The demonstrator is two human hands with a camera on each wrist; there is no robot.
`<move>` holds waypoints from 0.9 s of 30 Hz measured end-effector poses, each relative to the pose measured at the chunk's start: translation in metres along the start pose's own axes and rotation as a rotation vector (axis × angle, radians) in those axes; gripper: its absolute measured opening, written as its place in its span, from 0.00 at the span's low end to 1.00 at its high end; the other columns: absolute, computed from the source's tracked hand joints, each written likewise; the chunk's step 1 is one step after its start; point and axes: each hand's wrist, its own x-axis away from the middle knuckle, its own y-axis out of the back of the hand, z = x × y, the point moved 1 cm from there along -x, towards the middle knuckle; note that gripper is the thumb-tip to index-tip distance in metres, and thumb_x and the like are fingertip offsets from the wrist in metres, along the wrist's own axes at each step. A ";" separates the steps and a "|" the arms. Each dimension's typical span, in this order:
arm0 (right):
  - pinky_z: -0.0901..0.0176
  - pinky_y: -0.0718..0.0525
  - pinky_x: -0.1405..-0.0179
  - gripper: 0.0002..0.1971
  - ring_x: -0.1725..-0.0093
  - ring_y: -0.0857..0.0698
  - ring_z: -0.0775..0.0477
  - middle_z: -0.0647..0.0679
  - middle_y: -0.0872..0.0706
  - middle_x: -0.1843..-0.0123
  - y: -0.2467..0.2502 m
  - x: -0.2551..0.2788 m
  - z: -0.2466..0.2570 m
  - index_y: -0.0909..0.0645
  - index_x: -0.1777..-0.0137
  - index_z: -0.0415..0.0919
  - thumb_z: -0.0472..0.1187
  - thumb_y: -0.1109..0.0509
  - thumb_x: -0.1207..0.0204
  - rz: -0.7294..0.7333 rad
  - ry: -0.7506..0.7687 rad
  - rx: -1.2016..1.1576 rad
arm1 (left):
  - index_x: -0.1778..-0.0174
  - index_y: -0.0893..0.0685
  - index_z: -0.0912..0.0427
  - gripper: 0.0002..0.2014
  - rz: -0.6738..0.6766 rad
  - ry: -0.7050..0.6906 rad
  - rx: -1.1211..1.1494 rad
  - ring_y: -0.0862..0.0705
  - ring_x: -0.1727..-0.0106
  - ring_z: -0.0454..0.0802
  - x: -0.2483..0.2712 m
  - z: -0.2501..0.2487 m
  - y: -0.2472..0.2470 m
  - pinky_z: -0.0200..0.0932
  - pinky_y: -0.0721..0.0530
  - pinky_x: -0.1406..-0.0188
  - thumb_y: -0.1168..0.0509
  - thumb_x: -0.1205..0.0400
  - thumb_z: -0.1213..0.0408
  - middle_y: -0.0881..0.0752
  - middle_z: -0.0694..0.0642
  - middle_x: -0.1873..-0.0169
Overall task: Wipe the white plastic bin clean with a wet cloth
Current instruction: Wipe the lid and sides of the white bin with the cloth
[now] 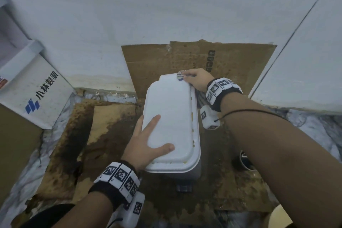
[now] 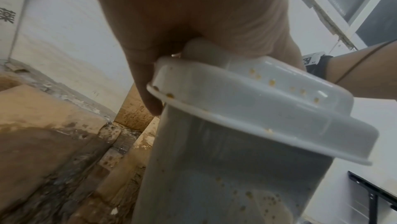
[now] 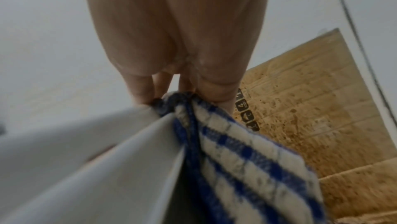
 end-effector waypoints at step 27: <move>0.66 0.28 0.49 0.11 0.50 0.20 0.49 0.47 0.14 0.49 -0.022 0.085 -0.024 0.12 0.40 0.42 0.40 0.32 0.19 -0.324 -0.045 -0.070 | 0.18 0.43 0.35 0.46 0.008 0.009 0.023 0.38 0.22 0.48 0.003 -0.011 -0.009 0.53 0.29 0.27 0.26 0.30 0.39 0.51 0.36 0.19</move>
